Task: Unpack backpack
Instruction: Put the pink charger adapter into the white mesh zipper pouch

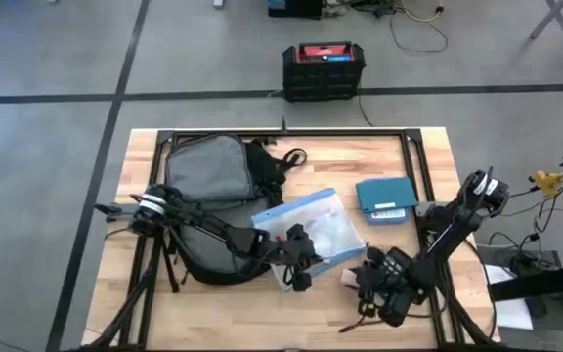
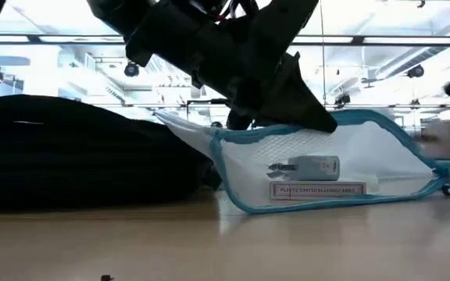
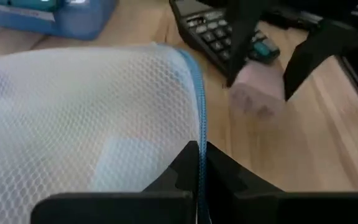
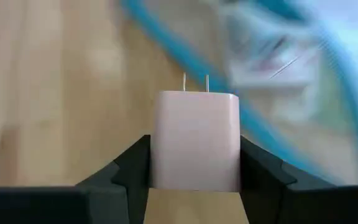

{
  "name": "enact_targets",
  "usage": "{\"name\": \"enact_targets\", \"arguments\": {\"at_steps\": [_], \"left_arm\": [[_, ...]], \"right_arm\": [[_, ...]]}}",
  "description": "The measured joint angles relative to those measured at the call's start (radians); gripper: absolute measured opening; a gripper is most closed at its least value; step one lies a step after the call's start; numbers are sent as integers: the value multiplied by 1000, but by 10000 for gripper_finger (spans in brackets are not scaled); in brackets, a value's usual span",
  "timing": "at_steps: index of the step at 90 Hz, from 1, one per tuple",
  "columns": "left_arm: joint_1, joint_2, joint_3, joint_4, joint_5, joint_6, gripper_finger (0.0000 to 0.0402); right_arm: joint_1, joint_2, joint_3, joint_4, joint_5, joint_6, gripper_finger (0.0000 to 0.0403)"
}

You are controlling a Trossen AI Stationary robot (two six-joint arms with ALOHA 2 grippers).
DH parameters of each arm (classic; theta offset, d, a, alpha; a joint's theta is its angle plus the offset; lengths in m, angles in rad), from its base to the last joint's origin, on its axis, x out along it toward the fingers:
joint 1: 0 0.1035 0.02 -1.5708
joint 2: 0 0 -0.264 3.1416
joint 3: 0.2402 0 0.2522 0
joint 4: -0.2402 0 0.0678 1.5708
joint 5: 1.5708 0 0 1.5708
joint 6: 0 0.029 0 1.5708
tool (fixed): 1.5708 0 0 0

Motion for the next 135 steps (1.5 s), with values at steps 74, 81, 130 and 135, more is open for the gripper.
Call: {"name": "enact_targets", "arguments": {"at_steps": [74, 81, 130, 135], "left_arm": [[-9, -1, 0, 37, 27, 1, 0], [-9, -1, 0, 37, 27, 1, 0], [-35, -1, 0, 39, 37, 6, 0], [-39, -1, 0, 35, 37, 6, 0]], "right_arm": [[-247, -47, 4, 64, -82, -252, 329], [-218, -62, 5, 63, -82, -282, 317], [-250, 37, 3, 65, -152, -342, 14], [-284, 50, 3, 62, -108, -346, 11]]}}
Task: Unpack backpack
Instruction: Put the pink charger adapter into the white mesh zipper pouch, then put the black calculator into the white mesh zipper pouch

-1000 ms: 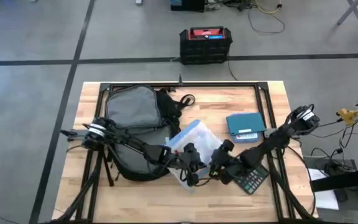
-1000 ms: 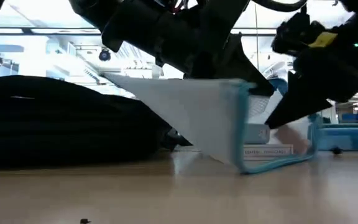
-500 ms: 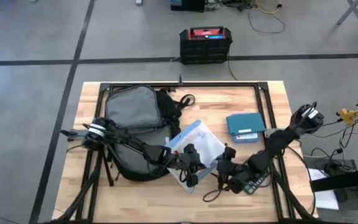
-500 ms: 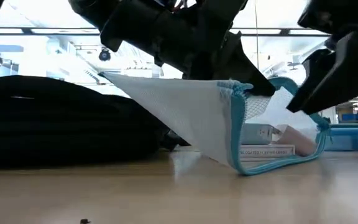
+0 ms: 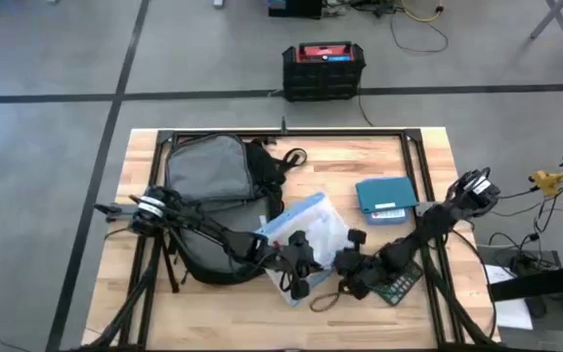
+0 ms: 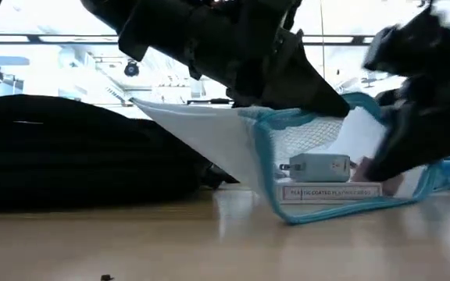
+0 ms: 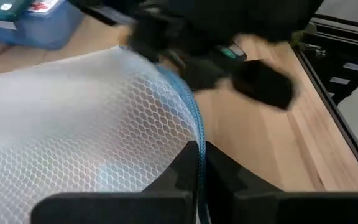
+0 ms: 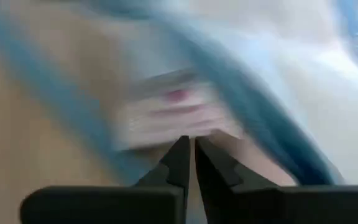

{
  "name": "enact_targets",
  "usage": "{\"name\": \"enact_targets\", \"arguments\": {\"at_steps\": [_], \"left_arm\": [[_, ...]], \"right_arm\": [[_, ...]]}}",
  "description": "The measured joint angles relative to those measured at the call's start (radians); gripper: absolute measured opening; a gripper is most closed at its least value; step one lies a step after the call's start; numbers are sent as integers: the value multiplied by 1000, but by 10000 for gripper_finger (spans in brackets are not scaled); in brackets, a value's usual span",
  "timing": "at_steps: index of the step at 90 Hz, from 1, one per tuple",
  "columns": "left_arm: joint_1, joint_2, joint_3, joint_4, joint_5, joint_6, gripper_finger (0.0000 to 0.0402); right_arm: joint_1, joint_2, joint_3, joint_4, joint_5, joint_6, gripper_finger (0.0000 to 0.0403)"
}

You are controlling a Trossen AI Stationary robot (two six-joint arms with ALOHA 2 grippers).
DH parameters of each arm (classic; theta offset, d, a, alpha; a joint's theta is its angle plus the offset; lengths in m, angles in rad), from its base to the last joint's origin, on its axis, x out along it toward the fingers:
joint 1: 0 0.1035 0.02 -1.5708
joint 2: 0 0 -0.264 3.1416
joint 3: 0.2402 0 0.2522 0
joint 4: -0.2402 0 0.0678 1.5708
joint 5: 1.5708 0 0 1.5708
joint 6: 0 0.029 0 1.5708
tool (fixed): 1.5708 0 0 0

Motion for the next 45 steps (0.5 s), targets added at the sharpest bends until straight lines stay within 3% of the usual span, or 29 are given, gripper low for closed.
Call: {"name": "enact_targets", "arguments": {"at_steps": [14, 32, 45], "left_arm": [[-7, 0, 0, -22, 0, -1, 0], [-8, 0, 0, -49, 2, -4, 0], [-8, 0, 0, -44, 2, 3, 0]], "right_arm": [[-44, -10, 0, 6, 5, 0, 14], [39, -42, 6, 52, -134, -49, 3], [64, 7, 5, 221, -215, -119, 1]]}}
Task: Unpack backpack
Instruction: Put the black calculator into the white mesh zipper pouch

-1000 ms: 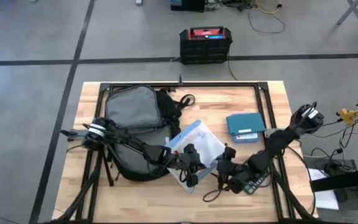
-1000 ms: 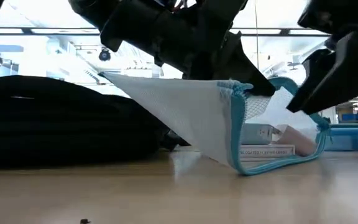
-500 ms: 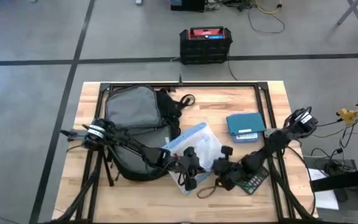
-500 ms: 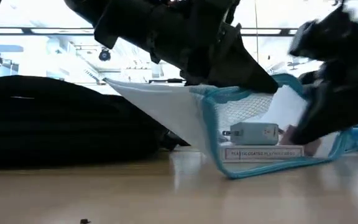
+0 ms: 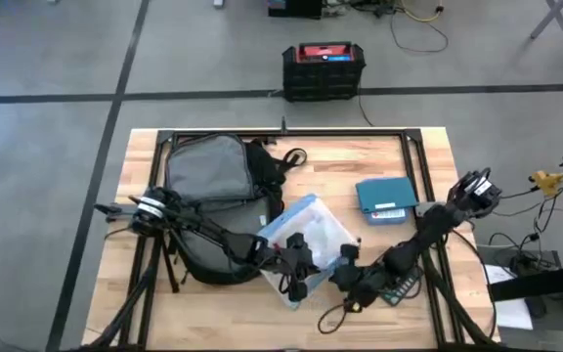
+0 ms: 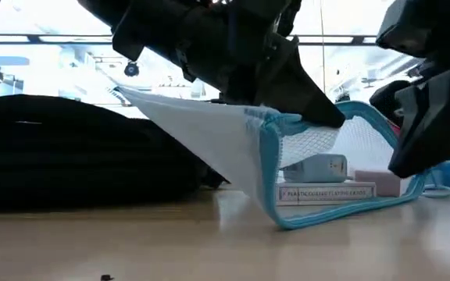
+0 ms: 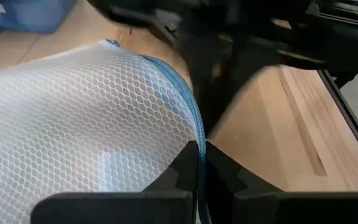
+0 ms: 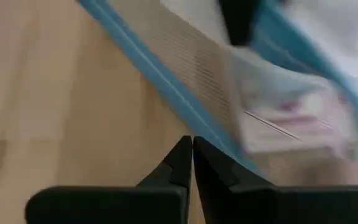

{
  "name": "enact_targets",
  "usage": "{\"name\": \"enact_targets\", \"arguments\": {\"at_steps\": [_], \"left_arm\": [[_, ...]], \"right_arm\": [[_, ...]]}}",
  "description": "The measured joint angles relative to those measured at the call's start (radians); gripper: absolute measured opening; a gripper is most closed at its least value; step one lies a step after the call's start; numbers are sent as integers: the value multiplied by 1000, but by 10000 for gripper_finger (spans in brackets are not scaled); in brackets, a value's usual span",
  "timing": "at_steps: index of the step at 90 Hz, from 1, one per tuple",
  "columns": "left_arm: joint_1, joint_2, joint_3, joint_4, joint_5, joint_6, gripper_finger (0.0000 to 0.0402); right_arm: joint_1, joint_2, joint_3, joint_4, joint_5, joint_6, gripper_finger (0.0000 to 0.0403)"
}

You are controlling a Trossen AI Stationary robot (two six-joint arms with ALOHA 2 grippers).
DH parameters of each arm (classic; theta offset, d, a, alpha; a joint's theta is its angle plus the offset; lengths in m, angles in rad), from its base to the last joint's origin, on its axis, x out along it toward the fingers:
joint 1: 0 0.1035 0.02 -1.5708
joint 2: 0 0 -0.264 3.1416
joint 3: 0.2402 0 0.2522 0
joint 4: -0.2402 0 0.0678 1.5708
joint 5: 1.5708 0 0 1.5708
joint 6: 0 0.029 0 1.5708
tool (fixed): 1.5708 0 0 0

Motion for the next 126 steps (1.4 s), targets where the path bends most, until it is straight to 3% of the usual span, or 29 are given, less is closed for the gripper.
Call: {"name": "enact_targets", "arguments": {"at_steps": [16, 32, 61, 79, 90, 109, 126], "left_arm": [[-6, 0, 0, 2, -1, -9, 0], [-22, 0, 0, 7, -10, -15, 0], [-34, 0, 0, -2, 3, -18, 0], [-34, 0, 0, -5, 2, -18, 0], [-34, 0, 0, -5, 2, -18, 0], [-34, 0, 0, -3, -6, -18, 0], [-35, 0, 0, 2, -8, -26, 0]], "right_arm": [[-57, 81, 18, 81, 9, -51, 0], [-111, 95, 21, 45, 179, 28, 0], [27, -14, 23, -32, 72, 26, 0], [116, -133, 24, -277, 65, 286, 1], [146, -206, 23, -448, 50, 424, 22], [171, -170, 24, -153, 59, 247, 63], [107, -32, 25, -91, 78, 207, 51]]}}
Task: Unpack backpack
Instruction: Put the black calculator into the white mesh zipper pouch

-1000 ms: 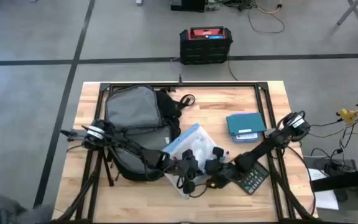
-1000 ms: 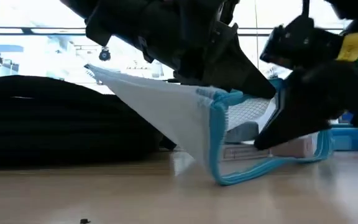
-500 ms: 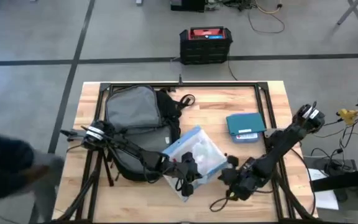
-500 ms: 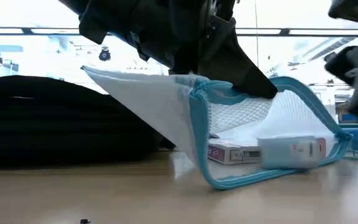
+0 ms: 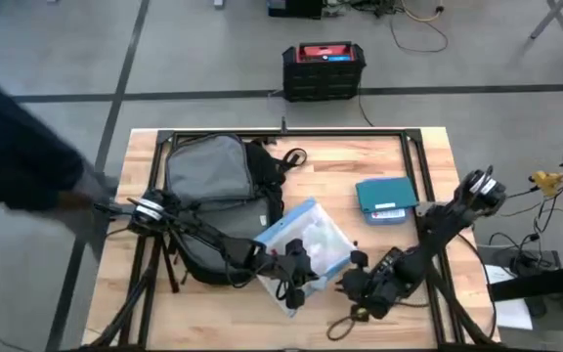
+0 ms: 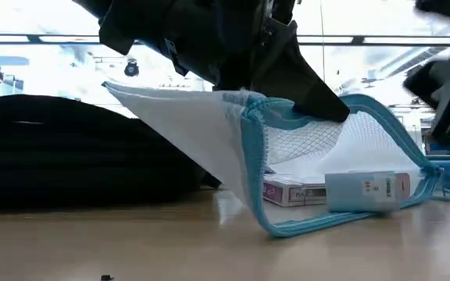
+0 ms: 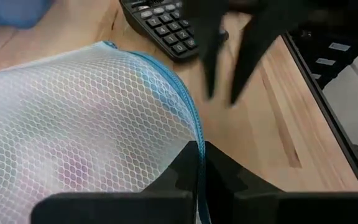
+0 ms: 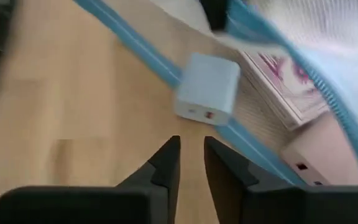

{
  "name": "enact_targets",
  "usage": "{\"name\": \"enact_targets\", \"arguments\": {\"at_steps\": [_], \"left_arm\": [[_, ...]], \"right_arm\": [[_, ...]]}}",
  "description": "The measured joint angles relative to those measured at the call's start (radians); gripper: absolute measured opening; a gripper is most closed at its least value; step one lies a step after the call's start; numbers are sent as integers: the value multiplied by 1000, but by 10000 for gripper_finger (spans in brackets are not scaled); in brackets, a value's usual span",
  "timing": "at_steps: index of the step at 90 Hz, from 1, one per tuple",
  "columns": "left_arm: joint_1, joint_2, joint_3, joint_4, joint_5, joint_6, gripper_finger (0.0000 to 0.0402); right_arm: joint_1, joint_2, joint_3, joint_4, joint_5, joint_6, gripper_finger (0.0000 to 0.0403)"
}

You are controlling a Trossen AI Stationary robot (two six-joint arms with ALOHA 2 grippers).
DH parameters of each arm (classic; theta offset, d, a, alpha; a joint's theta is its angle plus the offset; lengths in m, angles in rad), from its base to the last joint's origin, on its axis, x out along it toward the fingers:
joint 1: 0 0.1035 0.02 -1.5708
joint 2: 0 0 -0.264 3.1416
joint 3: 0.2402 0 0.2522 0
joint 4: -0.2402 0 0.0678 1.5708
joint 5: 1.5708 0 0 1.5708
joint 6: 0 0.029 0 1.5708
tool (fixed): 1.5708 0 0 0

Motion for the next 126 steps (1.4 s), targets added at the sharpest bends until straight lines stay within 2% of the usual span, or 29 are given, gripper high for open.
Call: {"name": "enact_targets", "arguments": {"at_steps": [13, 26, 37, 47, 58, 87, 103, 117, 126], "left_arm": [[-1, 0, 0, 1, -1, 0, 0], [-1, 0, 0, 1, -1, 8, 0], [-3, -2, 0, -5, 7, 8, 0], [-2, -2, 0, -2, 2, 8, 0], [-3, -2, 0, 5, -5, 8, 0], [-4, -1, 0, 5, -24, 8, 0], [-5, 0, 0, 26, -40, 11, 0], [-5, 0, 0, 27, -40, 24, 0], [-5, 0, 0, 20, -40, 27, 0]], "right_arm": [[-58, 97, 29, 81, 0, -48, 26], [-116, 179, 113, 181, 0, -198, 4], [-139, 215, 192, 148, -5, -291, 2], [-140, 210, 215, 66, -11, -291, 1], [-98, 177, 211, -14, 11, -222, 0], [-22, 164, 208, -101, -23, -135, 0], [-53, 204, 208, -64, 0, -109, 0], [-96, 248, 216, 127, 10, -221, 0], [-113, 246, 217, 153, 24, -264, 0]]}}
